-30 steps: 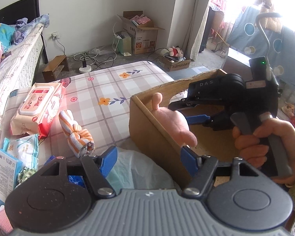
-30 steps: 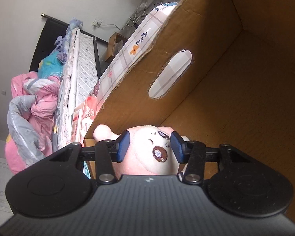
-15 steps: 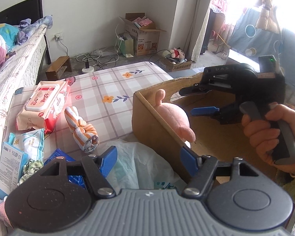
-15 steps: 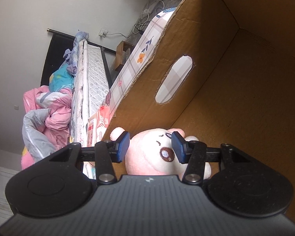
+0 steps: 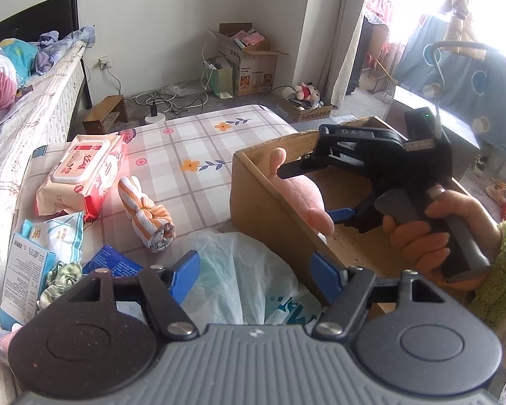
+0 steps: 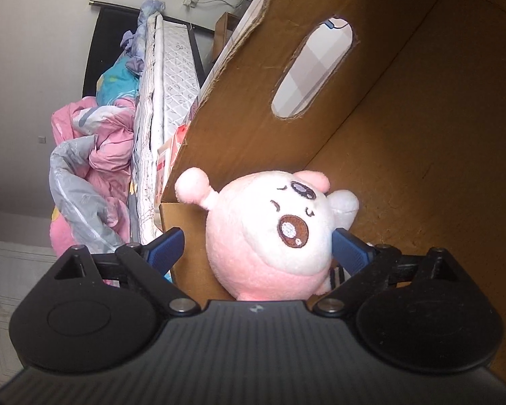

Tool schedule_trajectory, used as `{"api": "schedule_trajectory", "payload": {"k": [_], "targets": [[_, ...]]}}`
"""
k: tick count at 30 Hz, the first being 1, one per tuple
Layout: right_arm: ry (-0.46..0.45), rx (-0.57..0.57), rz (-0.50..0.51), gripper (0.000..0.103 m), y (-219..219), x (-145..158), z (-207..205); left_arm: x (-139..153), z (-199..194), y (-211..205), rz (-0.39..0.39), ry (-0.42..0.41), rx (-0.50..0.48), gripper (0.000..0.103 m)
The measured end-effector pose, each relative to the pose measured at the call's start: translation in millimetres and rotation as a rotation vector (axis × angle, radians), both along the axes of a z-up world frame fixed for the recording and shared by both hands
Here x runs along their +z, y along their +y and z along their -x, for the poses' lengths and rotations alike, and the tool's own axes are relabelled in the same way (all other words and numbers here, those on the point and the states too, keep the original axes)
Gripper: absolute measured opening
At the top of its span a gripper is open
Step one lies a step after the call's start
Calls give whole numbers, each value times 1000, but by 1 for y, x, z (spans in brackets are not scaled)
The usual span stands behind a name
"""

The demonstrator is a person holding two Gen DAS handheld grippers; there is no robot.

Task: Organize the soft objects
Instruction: 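Open the right tool to release the plush toy inside the box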

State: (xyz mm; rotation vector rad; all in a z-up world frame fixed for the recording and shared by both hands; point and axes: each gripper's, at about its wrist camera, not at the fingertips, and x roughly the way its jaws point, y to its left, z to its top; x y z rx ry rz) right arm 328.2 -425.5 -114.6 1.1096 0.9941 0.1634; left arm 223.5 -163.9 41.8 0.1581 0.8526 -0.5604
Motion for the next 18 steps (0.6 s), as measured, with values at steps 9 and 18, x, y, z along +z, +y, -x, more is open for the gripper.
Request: {"api": "schedule_trajectory", "payload": {"k": [9, 18], "targets": [[-28, -54, 83, 71, -7, 14, 15, 3, 5, 4, 18, -7, -7, 74], [-52, -199, 358, 72, -19, 80, 51, 6, 10, 19, 44, -19, 11, 74]]}}
